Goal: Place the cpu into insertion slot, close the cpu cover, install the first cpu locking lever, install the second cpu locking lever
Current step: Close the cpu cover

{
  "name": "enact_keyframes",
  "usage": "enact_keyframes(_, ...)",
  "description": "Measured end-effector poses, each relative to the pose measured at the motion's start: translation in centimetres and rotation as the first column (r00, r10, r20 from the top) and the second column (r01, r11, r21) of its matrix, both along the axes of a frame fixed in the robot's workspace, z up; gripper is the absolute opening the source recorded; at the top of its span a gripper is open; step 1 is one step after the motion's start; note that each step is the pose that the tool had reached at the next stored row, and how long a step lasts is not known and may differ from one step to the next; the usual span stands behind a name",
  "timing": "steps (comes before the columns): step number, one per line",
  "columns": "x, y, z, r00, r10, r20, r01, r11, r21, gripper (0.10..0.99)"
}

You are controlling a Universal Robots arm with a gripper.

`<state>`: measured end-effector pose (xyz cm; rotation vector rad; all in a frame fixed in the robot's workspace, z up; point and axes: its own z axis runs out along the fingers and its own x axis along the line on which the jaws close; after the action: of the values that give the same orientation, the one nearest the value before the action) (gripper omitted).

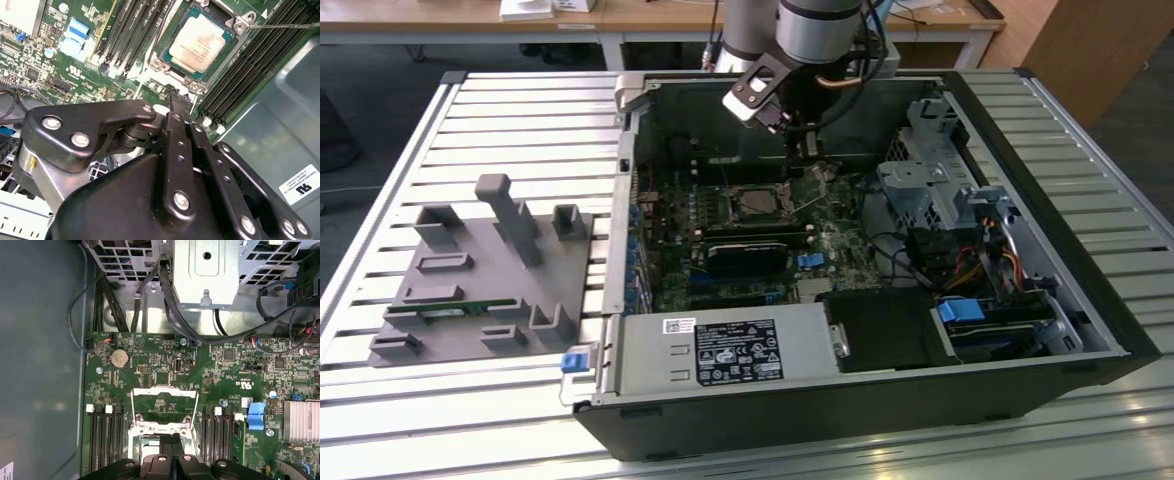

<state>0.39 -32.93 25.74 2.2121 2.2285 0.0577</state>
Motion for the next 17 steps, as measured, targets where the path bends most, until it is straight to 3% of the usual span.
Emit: enact_keyframes(17, 0.63, 0.00, 0.00, 1.0000, 0.000, -0.0003, 0.000, 1.0000, 0.000, 0.106)
